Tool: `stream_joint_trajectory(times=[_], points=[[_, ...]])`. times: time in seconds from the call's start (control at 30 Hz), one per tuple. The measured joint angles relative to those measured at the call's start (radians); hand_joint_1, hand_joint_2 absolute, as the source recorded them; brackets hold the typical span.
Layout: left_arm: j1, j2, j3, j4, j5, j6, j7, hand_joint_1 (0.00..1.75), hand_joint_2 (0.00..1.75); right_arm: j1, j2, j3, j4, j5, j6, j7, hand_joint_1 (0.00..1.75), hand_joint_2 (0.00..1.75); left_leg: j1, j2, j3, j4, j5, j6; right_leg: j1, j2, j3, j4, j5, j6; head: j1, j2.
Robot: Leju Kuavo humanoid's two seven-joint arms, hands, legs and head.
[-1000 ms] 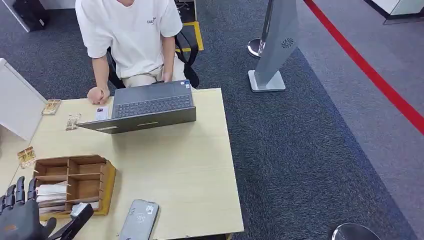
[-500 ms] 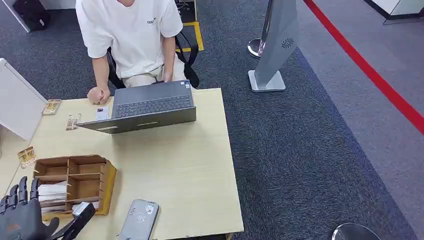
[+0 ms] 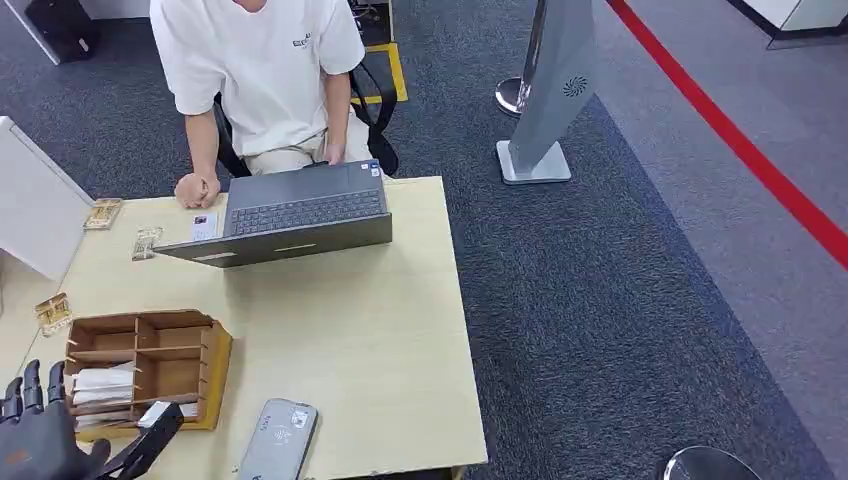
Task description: Pass the card to the sensor for recognition and then transmit it.
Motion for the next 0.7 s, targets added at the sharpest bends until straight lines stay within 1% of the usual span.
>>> stream_joint_trajectory(times=[0.13,0.17,0.27,0.43,0.7], points=[[0.002,-0.004,0.0,-0.011,0.0,-0.011,-0.001,0.0,1.75,0.0,0.0,-0.001,0.005,0.002,-0.004,-0.003,0.0,1.75,0.0,0.0,0.0,0.0,0.0,0.0,0.0,0.0,0.0,0.0,0.0,0.0,0.0,0.0],[0.002,-0.005,0.0,-0.012,0.0,-0.013,-0.002,1.75,1.75,0.0,0.0,-0.001,0.006,0.002,-0.005,-0.003,0.0,1.75,0.0,0.0,0.0,0.0,0.0,0.0,0.0,0.0,0.0,0.0,0.0,0.0,0.0,0.0],[0.003,-0.009,0.0,-0.012,0.0,-0.021,-0.017,1.75,1.75,0.0,0.0,-0.001,0.006,0.001,-0.01,-0.003,0.0,1.75,0.0,0.0,0.0,0.0,0.0,0.0,0.0,0.0,0.0,0.0,0.0,0.0,0.0,0.0],[0.011,-0.023,0.0,-0.012,0.0,-0.052,-0.061,1.75,1.75,0.0,0.0,-0.001,0.006,0.001,-0.011,-0.003,0.0,1.75,0.0,0.0,0.0,0.0,0.0,0.0,0.0,0.0,0.0,0.0,0.0,0.0,0.0,0.0],[0.012,-0.035,0.0,-0.012,0.0,-0.071,-0.089,1.75,1.75,0.0,0.0,-0.002,0.005,0.001,-0.011,-0.003,0.0,1.75,0.0,0.0,0.0,0.0,0.0,0.0,0.0,0.0,0.0,0.0,0.0,0.0,0.0,0.0]])
